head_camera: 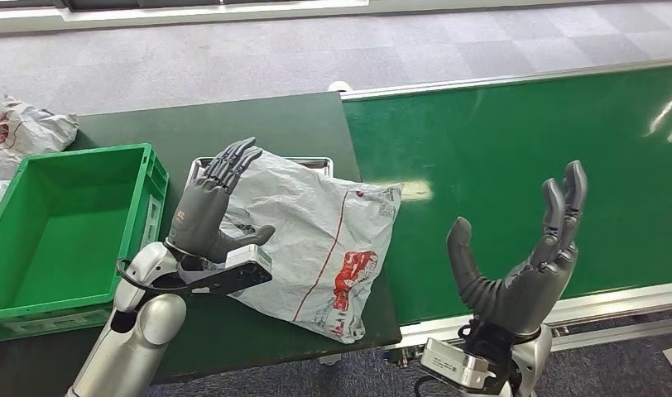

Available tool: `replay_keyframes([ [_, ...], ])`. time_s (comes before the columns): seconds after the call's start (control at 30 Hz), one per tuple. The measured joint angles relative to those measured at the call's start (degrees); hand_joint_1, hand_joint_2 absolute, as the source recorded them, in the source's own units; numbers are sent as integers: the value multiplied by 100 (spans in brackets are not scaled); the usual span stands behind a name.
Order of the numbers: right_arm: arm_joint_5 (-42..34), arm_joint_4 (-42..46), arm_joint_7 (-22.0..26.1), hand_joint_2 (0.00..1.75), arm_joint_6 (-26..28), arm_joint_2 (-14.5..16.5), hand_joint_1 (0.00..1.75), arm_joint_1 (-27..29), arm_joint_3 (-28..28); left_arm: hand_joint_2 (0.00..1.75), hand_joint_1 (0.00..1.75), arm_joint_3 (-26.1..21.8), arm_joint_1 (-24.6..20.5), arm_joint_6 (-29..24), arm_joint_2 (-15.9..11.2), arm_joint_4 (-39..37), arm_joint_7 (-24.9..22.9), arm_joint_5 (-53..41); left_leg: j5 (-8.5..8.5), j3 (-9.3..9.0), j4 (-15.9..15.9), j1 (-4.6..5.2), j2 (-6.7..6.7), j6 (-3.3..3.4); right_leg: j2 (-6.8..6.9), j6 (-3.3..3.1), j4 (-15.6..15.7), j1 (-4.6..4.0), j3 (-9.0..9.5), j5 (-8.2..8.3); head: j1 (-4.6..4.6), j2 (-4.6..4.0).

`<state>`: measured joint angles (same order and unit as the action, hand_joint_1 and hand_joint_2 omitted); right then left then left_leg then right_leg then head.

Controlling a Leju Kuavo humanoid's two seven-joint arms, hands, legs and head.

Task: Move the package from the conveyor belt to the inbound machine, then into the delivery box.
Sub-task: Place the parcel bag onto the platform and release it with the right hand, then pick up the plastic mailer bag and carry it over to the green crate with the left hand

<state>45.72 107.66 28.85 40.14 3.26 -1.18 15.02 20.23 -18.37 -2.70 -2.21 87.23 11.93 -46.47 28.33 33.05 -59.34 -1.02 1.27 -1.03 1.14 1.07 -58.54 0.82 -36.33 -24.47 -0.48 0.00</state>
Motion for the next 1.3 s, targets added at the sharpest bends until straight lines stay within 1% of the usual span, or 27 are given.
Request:
replay_keyframes([
  [0.1,-3,20,7,175,0,-11,0,4,-5,175,0,45,-59,32,-36,-84,-3,-1,0,0,0,0,0,0,0,0,0,0,-2,0,-1,0],
  [0.13,-32,23,10,175,0,-18,0,4,-7,175,0,83,-118,156,-70,-130,-14,22,-1,1,0,0,-1,0,0,0,0,0,-4,0,-1,0],
  [0.17,-84,24,16,175,0,-27,0,2,-8,175,0,170,-253,424,-133,-229,-11,80,-3,3,0,0,-6,2,4,0,1,-1,-6,-1,0,0],
  [0.2,-150,21,31,175,-1,-35,0,-8,-8,175,0,320,-483,839,-223,-405,29,176,-7,7,0,1,-13,3,11,1,1,-1,-7,0,2,0],
  [0.27,-263,7,76,175,-2,-48,0,-54,-8,175,0,786,-1132,1777,-459,-984,260,441,-18,16,0,1,-22,1,23,-3,0,1,-7,10,2,0],
  [0.3,-285,-4,93,175,-3,-49,0,-81,-7,175,0,1042,-1447,2097,-557,-1303,398,563,-22,17,0,1,-17,-3,22,-6,-1,2,-9,17,2,0],
  [0.33,-292,-15,97,175,-6,-49,0,-102,-7,175,0,1271,-1705,2269,-632,-1579,499,662,-23,17,0,1,-9,-4,16,-8,-1,2,-11,23,0,0],
  [0.43,-291,-34,77,175,-15,-50,0,-127,-7,175,0,1820,-2199,2361,-773,-2096,519,859,-25,14,0,1,3,-5,1,-9,-3,2,-12,29,1,0],
  [0.57,-292,-44,70,175,-16,-53,0,-156,-6,175,0,2255,-2477,2462,-889,-2417,473,964,-25,14,0,0,1,-6,1,-10,-4,0,-13,28,-1,0],
  [0.67,-315,-64,78,175,-16,-57,0,-206,8,175,0,2588,-2530,2704,-925,-2619,556,987,-25,15,0,0,-2,-6,3,-10,-4,0,-13,26,0,0],
  [0.8,-302,-81,22,175,-16,-58,0,-307,47,175,0,3115,-2462,2568,-916,-2958,602,1028,-24,16,0,0,-2,-6,3,-10,-4,1,-13,26,0,0],
  [0.93,-286,-83,-25,175,-16,-60,0,-370,67,175,0,3377,-2453,2505,-909,-3160,609,1056,-25,17,0,0,-5,-6,4,-10,-4,1,-12,26,1,0],
  [0.97,-279,-84,-30,175,-16,-62,0,-380,70,175,11,3415,-2456,2495,-908,-3193,608,1064,-25,16,0,0,-6,-6,5,-10,-4,1,-11,26,0,0],
  [1.0,-270,-84,-37,175,-16,-64,0,-385,75,175,51,3456,-2461,2475,-904,-3222,607,1072,-25,16,0,0,-6,-6,5,-10,-4,1,-11,26,1,0],
  [1.07,-254,-84,-62,175,-16,-69,0,-392,98,175,139,3544,-2466,2376,-879,-3303,603,1089,-25,15,0,0,-6,-6,5,-10,-4,1,-10,26,0,0],
  [1.1,-245,-84,-82,175,-16,-71,0,-398,115,175,171,3588,-2468,2298,-857,-3356,602,1103,-25,14,0,0,-6,-6,5,-10,-4,1,-10,26,0,0],
  [1.13,-232,-84,-102,175,-16,-72,0,-404,136,175,175,3633,-2469,2211,-830,-3420,603,1121,-25,14,0,0,-7,-6,6,-10,-4,1,-9,26,-1,0],
  [1.3,-201,-84,-132,175,-16,-75,0,-415,196,175,175,3737,-2477,1807,-718,-3641,605,1162,-25,9,0,0,-11,-5,9,-10,-4,1,-1,26,0,0],
])
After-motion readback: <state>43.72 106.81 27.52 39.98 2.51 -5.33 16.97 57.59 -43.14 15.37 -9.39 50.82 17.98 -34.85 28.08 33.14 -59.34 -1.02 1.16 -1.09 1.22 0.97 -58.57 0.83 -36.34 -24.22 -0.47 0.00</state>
